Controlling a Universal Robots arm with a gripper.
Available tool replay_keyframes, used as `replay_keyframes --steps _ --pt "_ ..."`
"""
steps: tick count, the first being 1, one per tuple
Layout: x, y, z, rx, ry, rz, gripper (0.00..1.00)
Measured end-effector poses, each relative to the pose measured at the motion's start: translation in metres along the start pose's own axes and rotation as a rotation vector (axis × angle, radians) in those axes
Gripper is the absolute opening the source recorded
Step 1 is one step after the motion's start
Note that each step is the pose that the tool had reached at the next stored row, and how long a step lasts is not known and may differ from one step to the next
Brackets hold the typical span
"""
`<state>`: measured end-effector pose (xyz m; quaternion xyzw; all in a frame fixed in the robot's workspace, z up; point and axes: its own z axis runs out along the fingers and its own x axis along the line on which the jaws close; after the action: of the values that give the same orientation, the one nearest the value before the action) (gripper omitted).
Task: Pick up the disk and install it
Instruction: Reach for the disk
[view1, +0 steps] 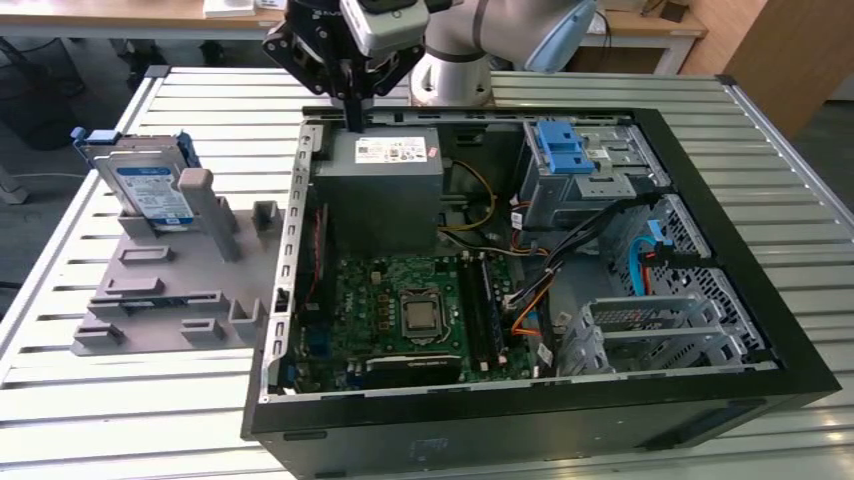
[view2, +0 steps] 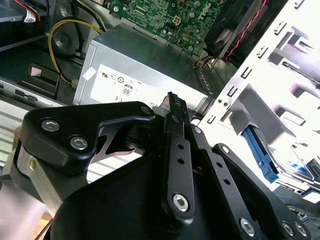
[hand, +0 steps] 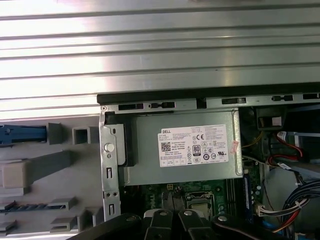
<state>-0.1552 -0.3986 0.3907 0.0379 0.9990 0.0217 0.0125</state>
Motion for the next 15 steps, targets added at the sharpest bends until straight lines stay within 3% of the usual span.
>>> replay_keyframes --steps 15 --pt "0.0147 0.0008 0.0009 0.0001 0.001 0.0 0.11"
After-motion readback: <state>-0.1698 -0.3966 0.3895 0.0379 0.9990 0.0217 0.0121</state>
